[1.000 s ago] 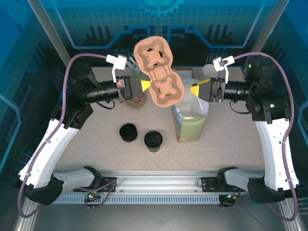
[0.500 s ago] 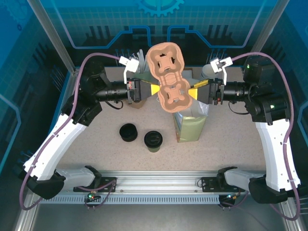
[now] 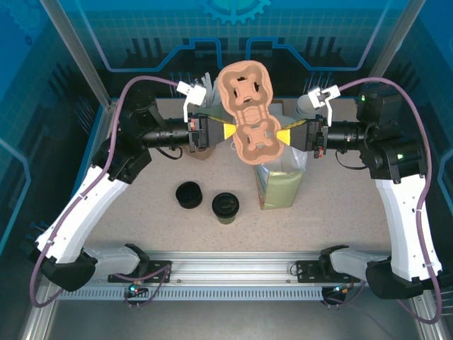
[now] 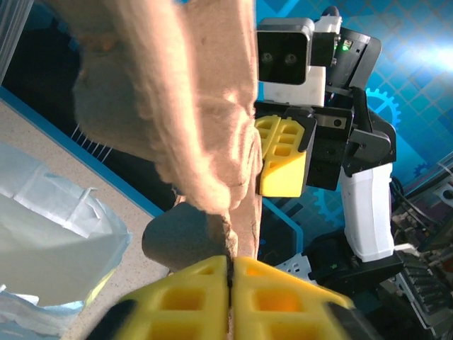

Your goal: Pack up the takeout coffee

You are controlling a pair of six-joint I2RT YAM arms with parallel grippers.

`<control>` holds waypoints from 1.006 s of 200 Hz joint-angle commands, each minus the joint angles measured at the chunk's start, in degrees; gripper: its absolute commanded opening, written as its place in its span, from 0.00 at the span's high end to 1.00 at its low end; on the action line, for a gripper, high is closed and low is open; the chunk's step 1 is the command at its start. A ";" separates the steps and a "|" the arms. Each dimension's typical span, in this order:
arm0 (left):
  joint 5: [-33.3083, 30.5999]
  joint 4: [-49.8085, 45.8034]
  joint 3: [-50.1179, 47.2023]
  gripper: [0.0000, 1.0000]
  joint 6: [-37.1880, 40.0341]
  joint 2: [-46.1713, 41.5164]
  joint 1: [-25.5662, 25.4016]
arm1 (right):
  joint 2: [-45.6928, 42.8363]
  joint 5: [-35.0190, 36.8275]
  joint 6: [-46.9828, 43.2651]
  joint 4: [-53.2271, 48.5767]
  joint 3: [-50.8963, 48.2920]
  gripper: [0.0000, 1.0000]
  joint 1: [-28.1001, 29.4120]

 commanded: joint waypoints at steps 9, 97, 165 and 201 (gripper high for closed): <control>-2.84 -5.00 3.65 0.55 8.03 -0.23 -0.47 | 0.29 5.75 -1.10 -5.25 3.20 1.00 0.01; -16.32 -21.46 14.36 0.40 33.32 1.48 -2.27 | 2.99 15.80 0.87 -22.00 8.23 1.00 -0.87; -23.37 -33.74 23.77 0.32 50.84 10.76 -11.15 | 5.19 19.90 2.50 -26.58 6.20 1.00 5.48; -27.85 -38.73 26.50 0.32 54.18 15.69 -14.05 | 5.36 20.90 3.08 -25.64 4.24 1.00 7.88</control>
